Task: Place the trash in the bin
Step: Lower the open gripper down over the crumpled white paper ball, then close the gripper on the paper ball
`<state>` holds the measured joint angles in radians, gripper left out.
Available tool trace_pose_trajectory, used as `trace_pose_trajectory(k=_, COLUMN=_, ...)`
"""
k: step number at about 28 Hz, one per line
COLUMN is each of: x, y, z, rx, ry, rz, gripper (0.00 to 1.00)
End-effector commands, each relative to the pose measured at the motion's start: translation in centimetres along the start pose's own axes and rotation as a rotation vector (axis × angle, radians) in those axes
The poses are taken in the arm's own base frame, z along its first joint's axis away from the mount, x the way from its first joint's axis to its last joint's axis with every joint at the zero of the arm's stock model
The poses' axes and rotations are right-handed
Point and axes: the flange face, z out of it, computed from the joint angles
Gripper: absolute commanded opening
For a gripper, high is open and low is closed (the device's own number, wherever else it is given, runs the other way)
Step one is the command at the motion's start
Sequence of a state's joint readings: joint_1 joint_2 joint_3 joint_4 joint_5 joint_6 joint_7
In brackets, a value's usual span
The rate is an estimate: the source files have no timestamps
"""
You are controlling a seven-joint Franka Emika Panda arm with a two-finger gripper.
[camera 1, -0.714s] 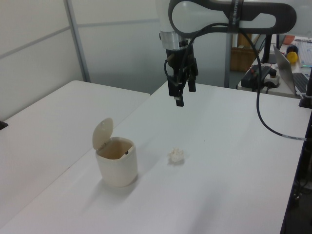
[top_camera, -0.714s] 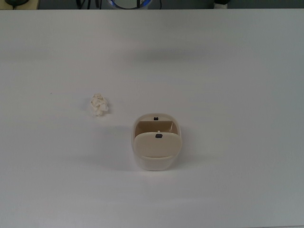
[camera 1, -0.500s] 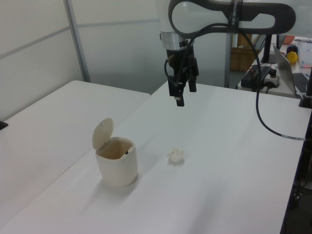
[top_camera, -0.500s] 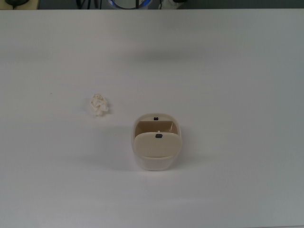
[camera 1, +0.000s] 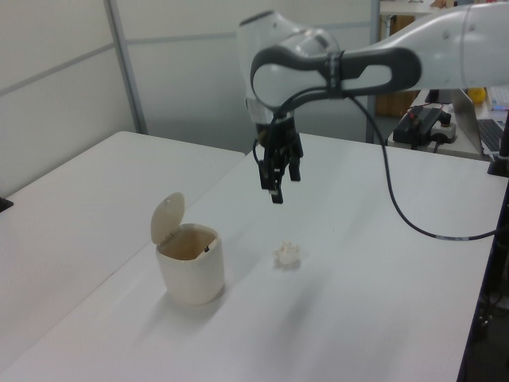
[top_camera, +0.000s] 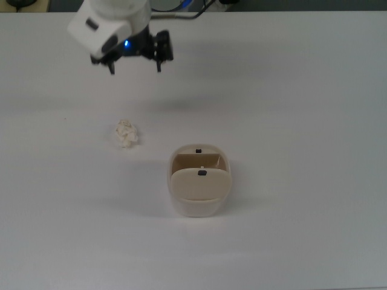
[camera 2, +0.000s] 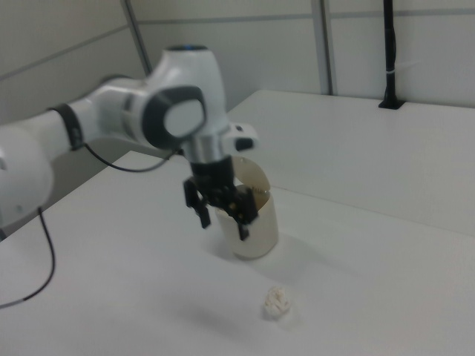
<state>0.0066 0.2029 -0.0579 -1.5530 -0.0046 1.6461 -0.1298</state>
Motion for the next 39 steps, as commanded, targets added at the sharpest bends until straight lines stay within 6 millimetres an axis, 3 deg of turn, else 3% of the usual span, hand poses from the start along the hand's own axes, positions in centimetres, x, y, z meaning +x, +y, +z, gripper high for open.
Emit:
trace_pose_trajectory(k=1, x=1.9, y=1.7, z=4.5, rx=0.03, ry=-0.009, rz=-0.099, gripper=1.0)
trace_pose_trajectory(k=9, x=3.9, y=4.7, z=11.2, rx=0.022, ry=-0.031, rz=-0.053, gripper=1.0)
trace_pose_trajectory(k=17, x=4.3, y=7.0, z=16.0, rx=0.027, ry=-0.05, rz=-0.009, gripper=1.0)
trace_pose_trajectory(k=24, x=4.3, y=7.4, z=18.2, rx=0.029, ry=-0.074, rz=0.007, gripper=1.0)
trace_pose_trajectory(k=36, x=5.5, y=6.3, z=21.1, rx=0.018, ry=-0.042, rz=0.042, gripper=1.0)
trace_pose_trajectory(k=39, x=5.6, y=6.2, z=21.1, rx=0.02, ry=-0.037, rz=0.043, gripper=0.82)
